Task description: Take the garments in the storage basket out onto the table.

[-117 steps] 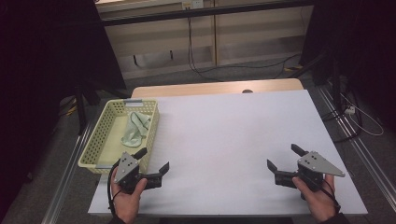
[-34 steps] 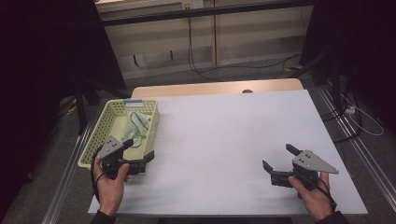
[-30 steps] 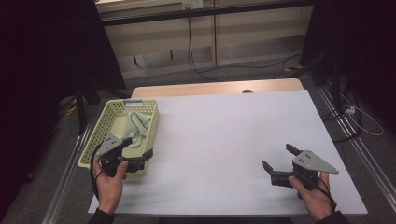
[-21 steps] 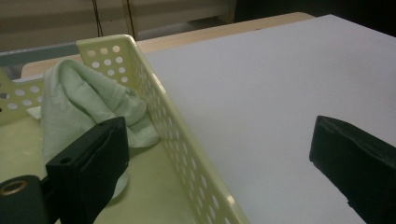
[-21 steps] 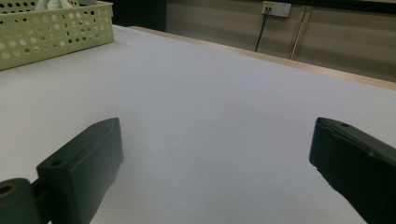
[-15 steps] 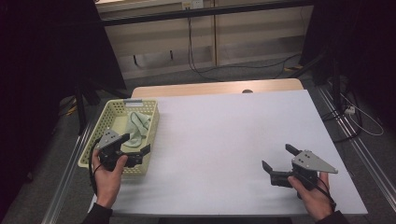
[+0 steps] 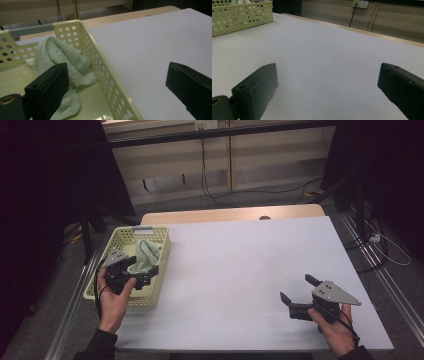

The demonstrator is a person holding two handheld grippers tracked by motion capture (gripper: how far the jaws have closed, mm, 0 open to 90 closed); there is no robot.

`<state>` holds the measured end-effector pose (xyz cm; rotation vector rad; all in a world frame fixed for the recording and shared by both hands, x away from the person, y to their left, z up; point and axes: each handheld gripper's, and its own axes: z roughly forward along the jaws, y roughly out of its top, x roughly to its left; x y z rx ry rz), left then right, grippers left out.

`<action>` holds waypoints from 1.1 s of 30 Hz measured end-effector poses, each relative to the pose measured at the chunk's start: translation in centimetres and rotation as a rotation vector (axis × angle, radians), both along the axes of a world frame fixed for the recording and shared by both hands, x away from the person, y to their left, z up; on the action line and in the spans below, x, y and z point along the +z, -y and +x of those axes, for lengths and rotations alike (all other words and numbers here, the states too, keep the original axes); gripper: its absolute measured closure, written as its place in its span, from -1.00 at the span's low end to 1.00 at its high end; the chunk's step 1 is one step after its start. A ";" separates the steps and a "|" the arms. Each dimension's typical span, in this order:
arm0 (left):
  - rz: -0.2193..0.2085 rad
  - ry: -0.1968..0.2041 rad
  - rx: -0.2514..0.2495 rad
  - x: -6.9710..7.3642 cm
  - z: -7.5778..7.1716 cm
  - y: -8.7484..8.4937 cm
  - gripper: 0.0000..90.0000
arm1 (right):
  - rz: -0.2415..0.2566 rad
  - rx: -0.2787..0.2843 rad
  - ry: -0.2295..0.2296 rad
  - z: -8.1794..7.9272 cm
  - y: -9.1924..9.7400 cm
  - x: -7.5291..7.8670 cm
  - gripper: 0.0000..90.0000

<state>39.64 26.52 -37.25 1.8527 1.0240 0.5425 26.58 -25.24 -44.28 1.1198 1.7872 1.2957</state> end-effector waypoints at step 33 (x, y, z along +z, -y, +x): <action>0.080 -0.059 0.059 1.3 6.0 -0.6 -0.86 | -0.001 0.004 -0.006 0.0 -0.1 0.0 -0.96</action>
